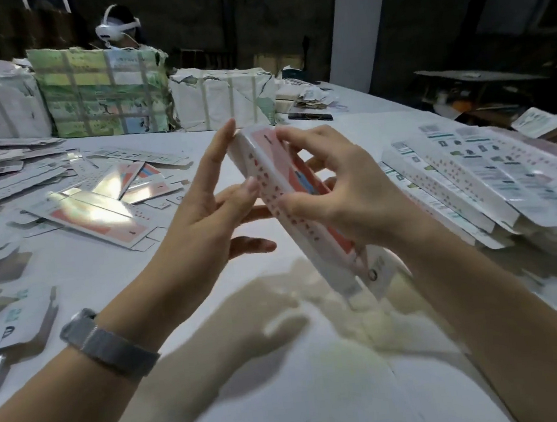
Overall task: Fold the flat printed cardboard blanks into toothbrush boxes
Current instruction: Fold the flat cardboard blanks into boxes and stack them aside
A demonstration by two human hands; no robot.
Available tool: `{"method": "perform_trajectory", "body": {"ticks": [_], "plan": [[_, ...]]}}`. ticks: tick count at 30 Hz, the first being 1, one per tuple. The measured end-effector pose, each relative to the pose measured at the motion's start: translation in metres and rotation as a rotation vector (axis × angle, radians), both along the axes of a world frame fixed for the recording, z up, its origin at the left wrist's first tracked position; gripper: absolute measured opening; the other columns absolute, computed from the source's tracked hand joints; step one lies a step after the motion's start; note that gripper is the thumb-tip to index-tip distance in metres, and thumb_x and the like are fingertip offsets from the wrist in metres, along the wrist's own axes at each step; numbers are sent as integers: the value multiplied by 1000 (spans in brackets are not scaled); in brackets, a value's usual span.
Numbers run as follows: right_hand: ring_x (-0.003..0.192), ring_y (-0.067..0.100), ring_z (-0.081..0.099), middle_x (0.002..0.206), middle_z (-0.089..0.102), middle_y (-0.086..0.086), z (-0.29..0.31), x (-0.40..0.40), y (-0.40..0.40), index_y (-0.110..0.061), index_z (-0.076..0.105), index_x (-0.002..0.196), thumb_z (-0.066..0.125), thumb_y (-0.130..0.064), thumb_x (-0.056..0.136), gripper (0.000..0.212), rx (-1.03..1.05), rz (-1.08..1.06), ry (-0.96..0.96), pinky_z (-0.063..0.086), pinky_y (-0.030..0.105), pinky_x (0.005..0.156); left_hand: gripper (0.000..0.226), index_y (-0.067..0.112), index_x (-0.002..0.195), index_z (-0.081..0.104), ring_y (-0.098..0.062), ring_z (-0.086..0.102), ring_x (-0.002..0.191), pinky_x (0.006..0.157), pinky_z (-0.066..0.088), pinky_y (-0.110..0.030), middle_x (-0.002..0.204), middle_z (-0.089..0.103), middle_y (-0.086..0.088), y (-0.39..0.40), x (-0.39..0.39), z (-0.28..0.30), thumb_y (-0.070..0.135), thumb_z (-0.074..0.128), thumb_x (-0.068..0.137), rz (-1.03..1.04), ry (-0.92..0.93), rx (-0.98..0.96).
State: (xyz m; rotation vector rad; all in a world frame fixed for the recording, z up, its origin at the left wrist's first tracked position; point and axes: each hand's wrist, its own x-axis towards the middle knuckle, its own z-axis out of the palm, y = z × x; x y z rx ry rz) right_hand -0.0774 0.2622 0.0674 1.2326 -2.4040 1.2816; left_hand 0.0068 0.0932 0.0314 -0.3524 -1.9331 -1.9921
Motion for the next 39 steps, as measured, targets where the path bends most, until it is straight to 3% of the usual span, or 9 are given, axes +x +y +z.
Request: {"method": "perform_trajectory", "body": {"ticks": [7,10,13,18,25,29,33,36,39], "plan": [[100,7,55,121,59,-9,39,-27,67,-24,60,130,69,-33,81,50,-74,-680,377,54,25,77,50,56,129,51,-15,68,107,75,57,-42,108,74,2,-4,-8,-16,57,60,80,75,54,-163],[100,26,59,112,66,5,46,-49,104,-22,68,114,62,-23,84,31,169,-1007,349,53,40,81,43,49,122,61,-17,69,103,69,57,-40,104,74,-1,-10,-13,-22,55,60,79,109,59,-177],[109,32,57,112,68,10,41,-64,116,-21,71,116,61,-13,89,30,336,-1097,166,50,47,93,42,44,119,64,-16,69,102,67,57,-39,102,74,-1,-13,-16,-27,55,60,79,120,41,-199],[129,32,44,118,68,5,40,-77,123,-27,72,112,70,-16,88,27,226,-1170,264,33,51,108,20,42,108,70,-15,69,96,61,60,-24,97,73,-1,-22,-25,-34,42,66,88,100,0,-167],[105,21,59,106,72,-1,39,-62,95,-18,77,101,58,-5,90,26,-49,-814,479,46,27,83,14,42,100,72,-5,67,92,61,58,-21,90,73,4,-27,-28,-36,43,66,87,187,-25,-312],[80,11,63,88,72,-7,23,-32,48,-16,78,91,63,-5,85,19,-119,-389,434,52,29,73,31,48,101,67,-11,66,99,79,56,-44,95,73,11,-36,-23,-31,55,54,75,398,-73,-523],[81,18,61,85,72,-5,-8,-4,7,-16,77,92,64,-7,84,18,34,-99,410,49,35,70,33,41,124,58,-28,52,121,103,39,-43,131,62,-6,-56,-26,-34,33,60,92,622,-196,-965],[82,17,61,85,71,-7,-23,7,-8,-17,77,94,65,-8,86,17,76,30,385,48,32,68,52,47,149,30,-34,24,144,117,24,-47,155,38,-7,-67,-28,-40,54,39,98,693,-466,-1291],[81,15,60,83,69,-10,-33,11,-16,-17,77,95,67,-6,86,17,101,101,352,44,27,70,53,50,148,22,-38,23,143,109,26,-57,152,38,-4,-77,-27,-42,63,25,97,730,-616,-1327]]}}
